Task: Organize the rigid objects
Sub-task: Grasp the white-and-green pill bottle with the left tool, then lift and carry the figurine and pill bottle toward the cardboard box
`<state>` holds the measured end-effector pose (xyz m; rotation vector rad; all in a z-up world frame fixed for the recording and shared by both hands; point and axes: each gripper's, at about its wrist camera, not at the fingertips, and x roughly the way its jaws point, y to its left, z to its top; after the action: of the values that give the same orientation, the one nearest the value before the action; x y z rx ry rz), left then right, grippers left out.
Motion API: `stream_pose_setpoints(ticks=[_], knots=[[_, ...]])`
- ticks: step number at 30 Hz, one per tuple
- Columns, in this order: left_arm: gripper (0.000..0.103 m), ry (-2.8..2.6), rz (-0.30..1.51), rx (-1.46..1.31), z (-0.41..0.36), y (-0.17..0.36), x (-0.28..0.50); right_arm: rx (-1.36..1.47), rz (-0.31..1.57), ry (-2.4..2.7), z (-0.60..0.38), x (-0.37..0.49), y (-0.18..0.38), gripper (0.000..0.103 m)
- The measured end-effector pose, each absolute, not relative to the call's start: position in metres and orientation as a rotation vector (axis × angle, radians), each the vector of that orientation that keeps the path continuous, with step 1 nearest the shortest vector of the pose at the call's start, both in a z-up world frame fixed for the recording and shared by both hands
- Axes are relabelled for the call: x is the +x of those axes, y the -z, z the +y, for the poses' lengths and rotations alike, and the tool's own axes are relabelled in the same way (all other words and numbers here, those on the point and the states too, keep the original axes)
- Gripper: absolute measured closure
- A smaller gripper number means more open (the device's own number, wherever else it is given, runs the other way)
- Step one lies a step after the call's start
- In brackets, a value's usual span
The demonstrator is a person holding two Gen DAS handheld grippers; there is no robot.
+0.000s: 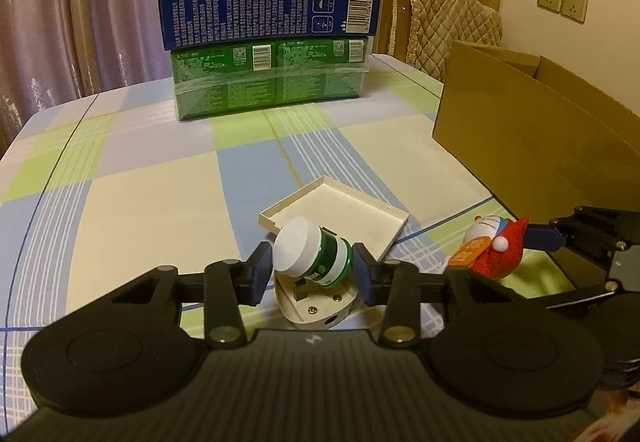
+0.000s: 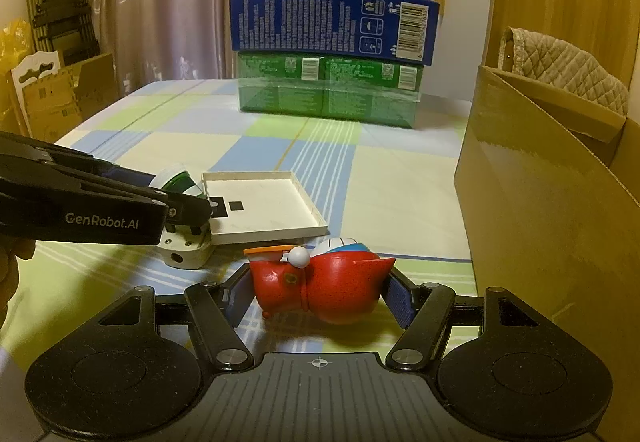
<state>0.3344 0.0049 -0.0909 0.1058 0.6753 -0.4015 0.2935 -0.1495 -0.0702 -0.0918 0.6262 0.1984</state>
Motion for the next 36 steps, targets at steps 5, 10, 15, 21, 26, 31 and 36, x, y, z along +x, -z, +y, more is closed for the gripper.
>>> stream_pose_setpoints(ticks=[5,10,15,21,26,31,36], knots=[[0.066,0.402,0.658,0.096,0.007,0.083,0.331,-0.09,0.62,-0.198,-0.148,0.29,0.064,0.039],[0.066,0.382,0.645,0.079,0.013,0.071,0.326,-0.098,0.614,-0.205,-0.145,0.283,0.054,0.039],[0.066,0.32,0.663,0.041,0.025,0.059,0.312,-0.102,0.604,-0.217,-0.139,0.272,0.039,0.039],[0.066,0.283,0.656,0.012,0.027,0.039,0.285,-0.099,0.578,-0.222,-0.14,0.254,0.009,0.039],[0.066,0.257,0.661,-0.03,0.028,0.019,0.254,-0.089,0.553,-0.221,-0.148,0.229,-0.019,0.039],[0.066,0.257,0.663,-0.053,0.02,-0.003,0.219,-0.05,0.547,-0.203,-0.163,0.203,-0.044,0.039],[0.066,0.267,0.663,-0.079,0.006,-0.023,0.188,-0.026,0.544,-0.179,-0.182,0.179,-0.063,0.039]])
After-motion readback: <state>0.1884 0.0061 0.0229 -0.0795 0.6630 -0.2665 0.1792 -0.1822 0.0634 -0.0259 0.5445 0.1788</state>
